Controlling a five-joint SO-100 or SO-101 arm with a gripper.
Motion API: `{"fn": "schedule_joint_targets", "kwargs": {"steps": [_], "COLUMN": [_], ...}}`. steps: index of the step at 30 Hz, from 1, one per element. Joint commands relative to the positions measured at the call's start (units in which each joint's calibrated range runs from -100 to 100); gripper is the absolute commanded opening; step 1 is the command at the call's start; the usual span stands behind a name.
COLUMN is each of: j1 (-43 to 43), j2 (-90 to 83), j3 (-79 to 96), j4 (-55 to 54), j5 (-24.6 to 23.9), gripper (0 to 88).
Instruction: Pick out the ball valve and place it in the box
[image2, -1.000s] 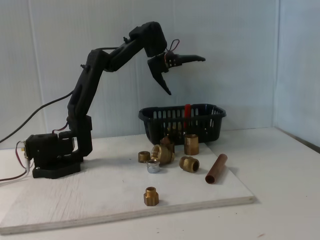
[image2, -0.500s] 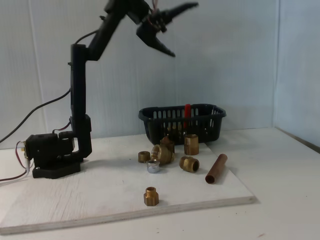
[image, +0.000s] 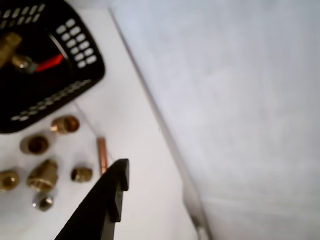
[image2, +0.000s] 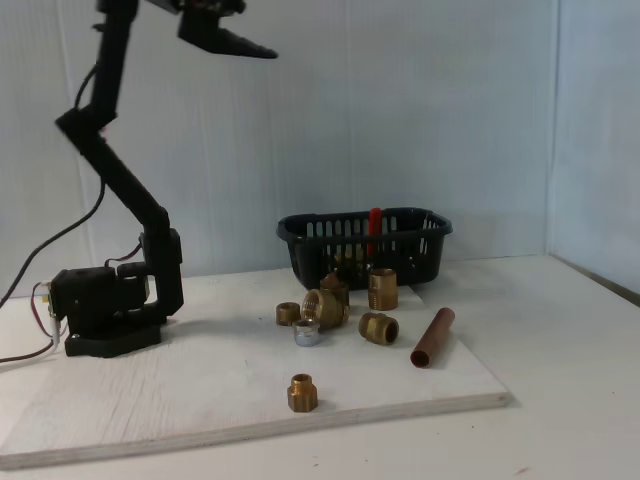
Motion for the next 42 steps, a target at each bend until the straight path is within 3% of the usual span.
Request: {"fn": "schedule_joint_targets", "kwargs": {"steps": [1, 12, 18, 21, 27, 42], "j1": [0.5, 0.6, 0.8, 4.5, 11.6, 12.0], "j2": [-7.7, -40.2, -56.2, -61.9, -63.5, -63.5], "j3": [8.8, 41.2, 56.8, 63.0, 70.4, 86.6], "j4": [0.6, 0.4, -5.3, -6.5, -10.2, -14.7], "j5": [1.0, 8.5, 11.1, 12.4, 12.7, 12.4], "gripper": [67.4, 67.4, 67.4, 67.4, 67.4, 67.4]}}
